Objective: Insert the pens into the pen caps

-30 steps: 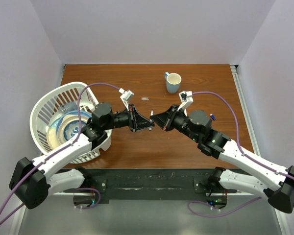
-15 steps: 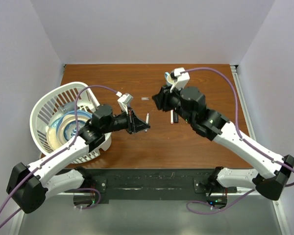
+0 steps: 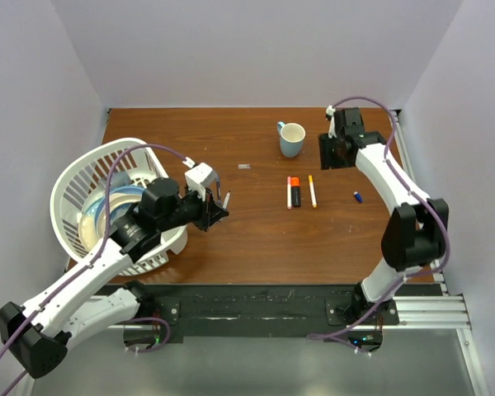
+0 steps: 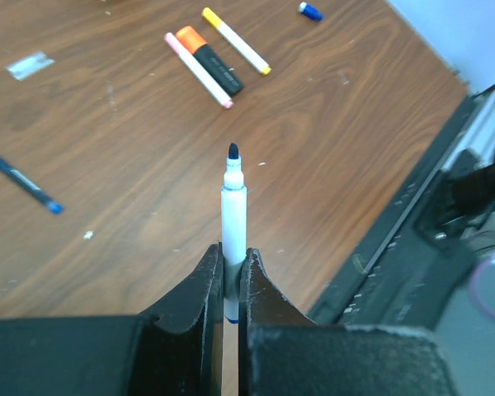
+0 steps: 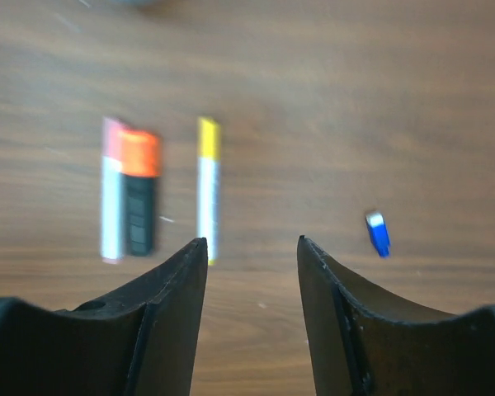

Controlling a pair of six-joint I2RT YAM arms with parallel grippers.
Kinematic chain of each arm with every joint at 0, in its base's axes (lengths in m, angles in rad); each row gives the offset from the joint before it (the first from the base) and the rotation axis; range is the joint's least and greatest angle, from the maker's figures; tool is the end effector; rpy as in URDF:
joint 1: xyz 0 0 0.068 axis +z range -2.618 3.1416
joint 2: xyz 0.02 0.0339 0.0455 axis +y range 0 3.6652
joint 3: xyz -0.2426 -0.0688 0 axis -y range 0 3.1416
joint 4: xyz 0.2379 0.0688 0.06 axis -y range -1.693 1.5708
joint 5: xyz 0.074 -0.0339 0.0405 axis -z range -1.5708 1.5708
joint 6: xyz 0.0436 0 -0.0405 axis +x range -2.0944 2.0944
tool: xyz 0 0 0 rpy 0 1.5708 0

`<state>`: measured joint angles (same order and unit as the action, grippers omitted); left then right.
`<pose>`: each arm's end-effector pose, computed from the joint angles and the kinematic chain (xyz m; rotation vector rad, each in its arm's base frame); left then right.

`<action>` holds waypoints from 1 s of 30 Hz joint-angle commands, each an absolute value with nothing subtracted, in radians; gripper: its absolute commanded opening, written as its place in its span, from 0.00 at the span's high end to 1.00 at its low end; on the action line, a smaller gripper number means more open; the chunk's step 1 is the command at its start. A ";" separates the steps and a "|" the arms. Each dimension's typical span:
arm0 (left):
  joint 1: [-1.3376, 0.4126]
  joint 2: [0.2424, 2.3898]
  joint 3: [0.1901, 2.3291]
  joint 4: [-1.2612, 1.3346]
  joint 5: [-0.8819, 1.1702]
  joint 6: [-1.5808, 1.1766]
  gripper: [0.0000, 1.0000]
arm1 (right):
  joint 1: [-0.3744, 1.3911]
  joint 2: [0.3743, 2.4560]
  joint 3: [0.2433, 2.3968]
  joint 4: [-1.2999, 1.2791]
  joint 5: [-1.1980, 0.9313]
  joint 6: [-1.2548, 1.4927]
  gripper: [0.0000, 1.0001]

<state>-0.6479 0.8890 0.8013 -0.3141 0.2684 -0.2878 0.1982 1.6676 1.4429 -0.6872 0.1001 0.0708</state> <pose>0.1654 -0.1397 0.2954 0.5486 1.9888 -0.8607 0.3544 0.0667 0.2676 -0.1153 2.4736 -0.0094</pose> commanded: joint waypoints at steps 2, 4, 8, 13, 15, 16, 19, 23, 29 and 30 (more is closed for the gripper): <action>-0.641 0.838 0.716 -0.279 0.235 -0.164 1.00 | 0.121 1.769 1.499 -0.839 0.012 -0.060 0.51; -0.641 0.848 0.719 -0.285 0.270 -0.163 1.00 | 0.101 1.813 1.522 -0.859 0.026 -0.078 0.53; -0.641 0.836 0.701 -0.259 0.311 -0.167 1.00 | 0.060 1.864 1.539 -0.880 0.034 -0.120 0.53; -0.643 0.838 0.698 -0.253 0.301 -0.167 1.00 | 0.026 1.894 1.529 -0.868 0.031 -0.170 0.60; -0.643 0.838 0.695 -0.247 0.325 -0.167 1.00 | 0.003 1.907 1.531 -0.871 0.028 -0.181 0.57; -0.643 0.838 0.693 -0.242 0.330 -0.167 1.00 | 0.003 1.920 1.532 -0.871 0.020 -0.184 0.56; -0.643 0.833 0.689 -0.236 0.296 -0.167 1.00 | -0.043 1.945 1.551 -0.882 0.003 -0.189 0.54; -0.643 0.831 0.687 -0.244 0.281 -0.169 1.00 | -0.066 1.965 1.575 -0.899 0.002 -0.196 0.50; -0.643 0.833 0.684 -0.233 0.281 -0.170 1.00 | -0.097 2.005 1.592 -0.903 -0.017 -0.199 0.47; -0.643 0.836 0.686 -0.233 0.281 -0.169 1.00 | -0.097 2.008 1.594 -0.905 -0.024 -0.201 0.47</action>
<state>-0.6476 0.8410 0.6888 -0.2920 0.2867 -0.1890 -0.0872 1.9976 1.5417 -0.8806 0.0265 -0.1787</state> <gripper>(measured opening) 0.087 0.522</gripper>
